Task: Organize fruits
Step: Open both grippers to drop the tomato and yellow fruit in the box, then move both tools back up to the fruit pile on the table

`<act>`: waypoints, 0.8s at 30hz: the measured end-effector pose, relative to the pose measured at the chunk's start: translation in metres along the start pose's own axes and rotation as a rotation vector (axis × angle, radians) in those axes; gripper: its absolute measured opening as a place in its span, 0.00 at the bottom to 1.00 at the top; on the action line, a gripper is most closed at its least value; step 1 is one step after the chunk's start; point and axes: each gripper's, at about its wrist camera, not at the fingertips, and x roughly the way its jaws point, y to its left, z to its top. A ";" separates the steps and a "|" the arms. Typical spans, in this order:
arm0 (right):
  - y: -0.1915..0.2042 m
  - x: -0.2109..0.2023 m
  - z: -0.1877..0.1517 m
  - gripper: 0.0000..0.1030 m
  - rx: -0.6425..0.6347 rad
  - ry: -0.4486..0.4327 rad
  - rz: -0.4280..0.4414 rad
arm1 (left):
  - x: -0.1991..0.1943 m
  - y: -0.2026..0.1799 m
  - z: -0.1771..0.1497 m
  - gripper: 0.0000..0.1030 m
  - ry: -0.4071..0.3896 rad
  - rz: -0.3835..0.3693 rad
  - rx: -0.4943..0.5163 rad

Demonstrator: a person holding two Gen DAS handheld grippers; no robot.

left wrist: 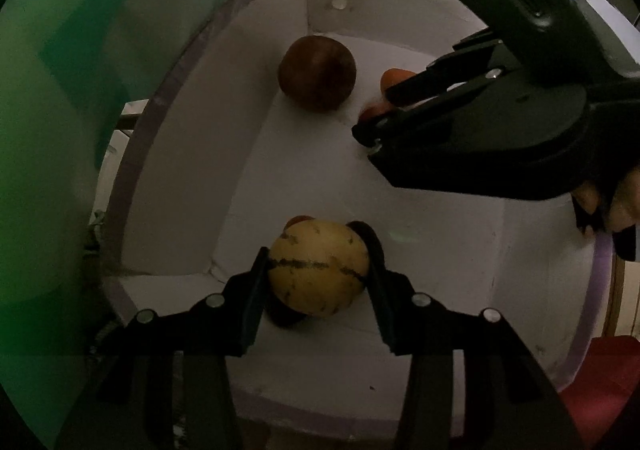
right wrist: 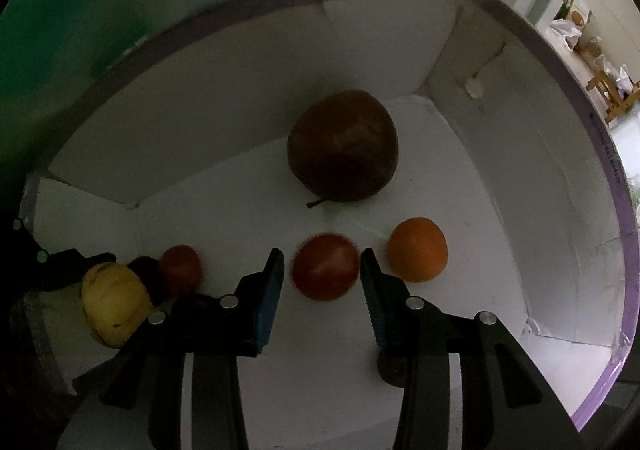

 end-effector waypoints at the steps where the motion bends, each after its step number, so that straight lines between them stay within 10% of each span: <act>1: -0.004 0.000 0.000 0.50 0.000 -0.004 -0.002 | 0.000 -0.001 0.000 0.46 -0.001 0.003 0.001; 11: -0.017 -0.013 0.002 0.72 0.051 -0.057 -0.030 | -0.033 -0.010 -0.001 0.79 -0.163 0.008 0.043; 17: -0.044 -0.065 0.010 0.73 0.128 -0.155 -0.100 | -0.114 -0.031 -0.019 0.94 -0.527 0.106 0.177; 24: -0.011 -0.194 0.023 0.85 0.128 -0.589 0.027 | -0.221 0.071 -0.066 0.97 -0.815 0.292 -0.113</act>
